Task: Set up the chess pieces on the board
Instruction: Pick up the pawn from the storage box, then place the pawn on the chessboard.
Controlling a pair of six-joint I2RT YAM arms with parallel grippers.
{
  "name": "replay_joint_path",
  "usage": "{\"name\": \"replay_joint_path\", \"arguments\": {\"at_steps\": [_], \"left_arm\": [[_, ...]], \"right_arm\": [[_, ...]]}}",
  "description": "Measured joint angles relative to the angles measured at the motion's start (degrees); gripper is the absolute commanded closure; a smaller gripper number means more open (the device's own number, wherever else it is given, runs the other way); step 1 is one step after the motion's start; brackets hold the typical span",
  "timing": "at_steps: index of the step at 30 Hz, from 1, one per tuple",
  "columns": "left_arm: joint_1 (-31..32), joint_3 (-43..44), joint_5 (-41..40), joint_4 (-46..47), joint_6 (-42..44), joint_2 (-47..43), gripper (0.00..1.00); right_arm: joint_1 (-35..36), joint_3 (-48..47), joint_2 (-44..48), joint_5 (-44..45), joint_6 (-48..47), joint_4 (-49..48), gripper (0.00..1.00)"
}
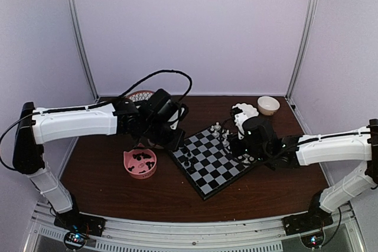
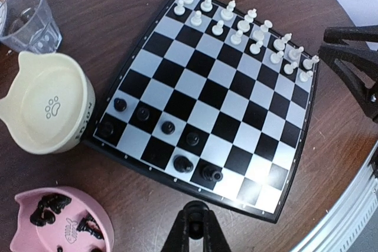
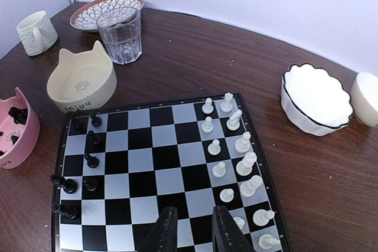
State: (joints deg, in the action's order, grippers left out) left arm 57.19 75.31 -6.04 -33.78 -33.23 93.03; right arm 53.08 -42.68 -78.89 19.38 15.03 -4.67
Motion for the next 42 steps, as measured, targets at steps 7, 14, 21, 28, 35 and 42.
{"name": "replay_joint_path", "arguments": {"at_steps": [7, 14, 21, 28, 35, 42], "left_arm": [[0.17, 12.61, 1.60, -3.89, 2.47, 12.83, 0.98], [1.40, 21.44, 2.89, -8.52, 4.83, 21.97, 0.97], [1.42, 26.82, 4.42, -11.10, 5.81, 26.03, 0.96], [1.42, 29.27, 6.71, -11.65, 5.97, 30.08, 0.95], [1.42, 30.93, 8.85, -12.81, 5.99, 32.83, 0.86], [1.42, 31.34, 9.68, -13.20, 6.12, 32.92, 0.85]], "right_arm": [[-1.49, 3.72, 4.96, 3.58, 2.47, -0.94, 0.77], [-2.56, 7.87, 10.29, 6.51, 4.92, -2.51, 0.76], [-3.13, 8.68, 12.15, 7.76, 6.10, -2.97, 0.76], [-3.48, 9.53, 13.00, 8.13, 6.45, -3.32, 0.76], [-3.63, 9.68, 13.29, 8.37, 6.45, -3.34, 0.76], [-3.96, 9.70, 13.35, 8.37, 6.45, -3.39, 0.76]]}}
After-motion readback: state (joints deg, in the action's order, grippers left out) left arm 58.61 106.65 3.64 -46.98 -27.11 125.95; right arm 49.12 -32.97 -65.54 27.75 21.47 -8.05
